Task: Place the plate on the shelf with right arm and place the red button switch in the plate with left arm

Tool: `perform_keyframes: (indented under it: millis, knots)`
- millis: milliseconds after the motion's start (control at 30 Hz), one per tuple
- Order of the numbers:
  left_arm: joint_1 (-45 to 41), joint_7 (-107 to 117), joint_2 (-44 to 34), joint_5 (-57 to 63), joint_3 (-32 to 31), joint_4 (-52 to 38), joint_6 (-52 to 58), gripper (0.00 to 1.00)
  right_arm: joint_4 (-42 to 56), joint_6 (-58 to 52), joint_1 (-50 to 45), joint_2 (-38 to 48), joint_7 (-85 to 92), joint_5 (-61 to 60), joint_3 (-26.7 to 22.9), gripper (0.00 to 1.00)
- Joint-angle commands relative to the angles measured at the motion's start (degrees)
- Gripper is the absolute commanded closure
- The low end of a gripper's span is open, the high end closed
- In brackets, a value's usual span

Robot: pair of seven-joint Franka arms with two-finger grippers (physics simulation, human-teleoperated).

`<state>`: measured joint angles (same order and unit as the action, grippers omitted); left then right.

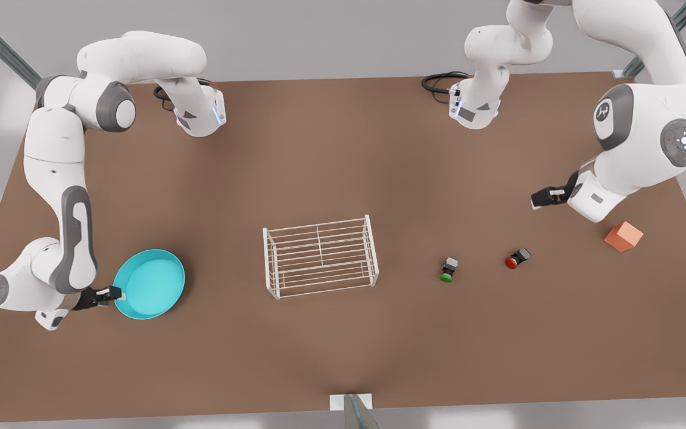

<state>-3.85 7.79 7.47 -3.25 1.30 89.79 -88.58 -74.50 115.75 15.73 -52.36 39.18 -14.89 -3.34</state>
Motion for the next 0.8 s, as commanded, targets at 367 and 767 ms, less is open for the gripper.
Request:
perform_keyframes:
  millis: [367, 767]
  knots:
    - [-0.2, 0.2, -0.2, 0.4, -0.2, 0.1, 1.5, 0.00, -1.3, -0.8, 0.0, 0.2, 0.1, 0.3, 0.0, 0.57]
    - [2.6, 14.2, -0.3, 2.8, 2.6, 6.3, -2.8, 0.00, -1.2, -4.5, -0.4, 1.5, 0.3, 0.1, 0.3, 0.69]
